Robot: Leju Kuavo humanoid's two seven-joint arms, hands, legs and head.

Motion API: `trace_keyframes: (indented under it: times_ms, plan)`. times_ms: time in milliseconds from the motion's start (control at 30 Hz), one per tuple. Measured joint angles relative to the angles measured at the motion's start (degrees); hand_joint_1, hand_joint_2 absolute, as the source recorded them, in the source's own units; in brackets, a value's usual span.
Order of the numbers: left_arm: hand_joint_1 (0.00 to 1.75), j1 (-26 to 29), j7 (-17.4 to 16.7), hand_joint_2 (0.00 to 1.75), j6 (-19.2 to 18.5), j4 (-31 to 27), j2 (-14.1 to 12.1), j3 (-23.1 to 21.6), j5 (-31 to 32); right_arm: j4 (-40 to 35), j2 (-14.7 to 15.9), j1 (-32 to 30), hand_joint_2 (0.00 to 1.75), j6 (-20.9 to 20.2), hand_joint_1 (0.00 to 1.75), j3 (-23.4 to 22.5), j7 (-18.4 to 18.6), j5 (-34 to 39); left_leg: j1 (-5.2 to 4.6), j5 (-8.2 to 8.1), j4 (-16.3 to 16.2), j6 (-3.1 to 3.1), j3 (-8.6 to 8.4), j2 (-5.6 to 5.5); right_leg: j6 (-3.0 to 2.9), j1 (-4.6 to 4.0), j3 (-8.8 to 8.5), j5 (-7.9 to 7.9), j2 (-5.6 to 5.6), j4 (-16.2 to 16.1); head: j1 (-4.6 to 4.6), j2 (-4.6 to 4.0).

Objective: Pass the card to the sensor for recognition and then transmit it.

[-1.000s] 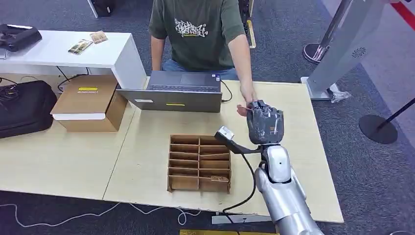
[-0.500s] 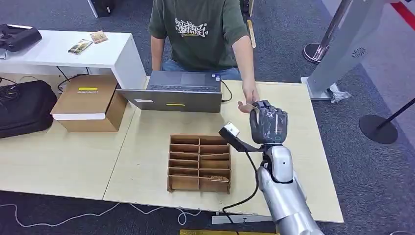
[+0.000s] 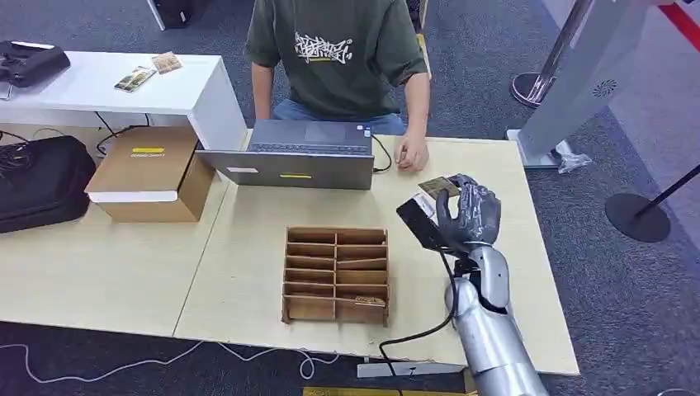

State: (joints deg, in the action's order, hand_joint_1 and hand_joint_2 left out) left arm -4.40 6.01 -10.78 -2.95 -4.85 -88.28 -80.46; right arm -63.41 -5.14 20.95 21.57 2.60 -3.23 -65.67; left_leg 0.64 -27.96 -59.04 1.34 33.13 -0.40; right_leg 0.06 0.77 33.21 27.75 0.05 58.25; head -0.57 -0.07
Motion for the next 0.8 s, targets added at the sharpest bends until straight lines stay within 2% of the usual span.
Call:
trace_keyframes:
  times_ms: [200,800]
  plan:
    - [0.00,0.00,-0.57,0.00,0.07,0.00,0.02,0.00,-0.15,-2.03,-0.26,-0.83,1.75,-2.95,1.75,-1.55,-1.01,5.13,0.00,0.00,0.00,0.00,0.00,0.00,0.00,0.00,0.00,0.00,0.00,0.00,0.00,0.00]
    - [0.00,0.00,-0.83,0.00,0.15,0.00,0.13,0.00,-0.54,-6.64,-0.52,-3.78,1.75,-3.91,1.75,-2.69,-0.26,6.73,0.00,0.00,0.00,0.00,0.00,0.00,0.00,0.00,0.00,0.00,0.00,0.00,0.00,0.00]
